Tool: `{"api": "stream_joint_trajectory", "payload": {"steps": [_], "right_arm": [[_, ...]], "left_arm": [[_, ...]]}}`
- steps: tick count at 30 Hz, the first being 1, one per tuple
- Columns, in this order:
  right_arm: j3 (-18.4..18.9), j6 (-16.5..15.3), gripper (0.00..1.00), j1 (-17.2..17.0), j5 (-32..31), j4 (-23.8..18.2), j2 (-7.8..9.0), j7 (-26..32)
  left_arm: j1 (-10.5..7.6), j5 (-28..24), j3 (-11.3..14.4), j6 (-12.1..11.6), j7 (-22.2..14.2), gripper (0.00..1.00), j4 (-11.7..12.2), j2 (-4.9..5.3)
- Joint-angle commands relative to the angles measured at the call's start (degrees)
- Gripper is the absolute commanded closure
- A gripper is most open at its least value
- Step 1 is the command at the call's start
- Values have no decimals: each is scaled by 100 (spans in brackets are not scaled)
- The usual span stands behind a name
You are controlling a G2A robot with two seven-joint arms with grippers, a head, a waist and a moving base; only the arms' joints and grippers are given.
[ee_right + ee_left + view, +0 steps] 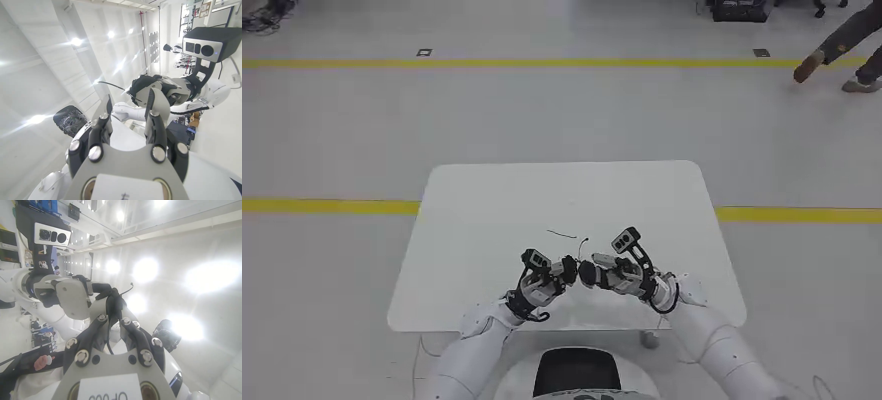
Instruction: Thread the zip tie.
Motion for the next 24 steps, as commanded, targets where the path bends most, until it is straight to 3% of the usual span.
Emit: {"api": "stream_joint_trajectory", "payload": {"steps": [1, 12, 24], "right_arm": [[0, 0, 84, 4, -27, 11, -20, 0], [56, 0, 87, -40, -195, -52, -94, 0], [293, 0, 86, -151, -274, -120, -138, 0]], "left_arm": [[7, 32, -41, 0, -32, 100, 26, -43], [32, 197, -247, 0, -159, 100, 143, -250], [32, 236, -427, 0, -299, 100, 243, -381]]}}
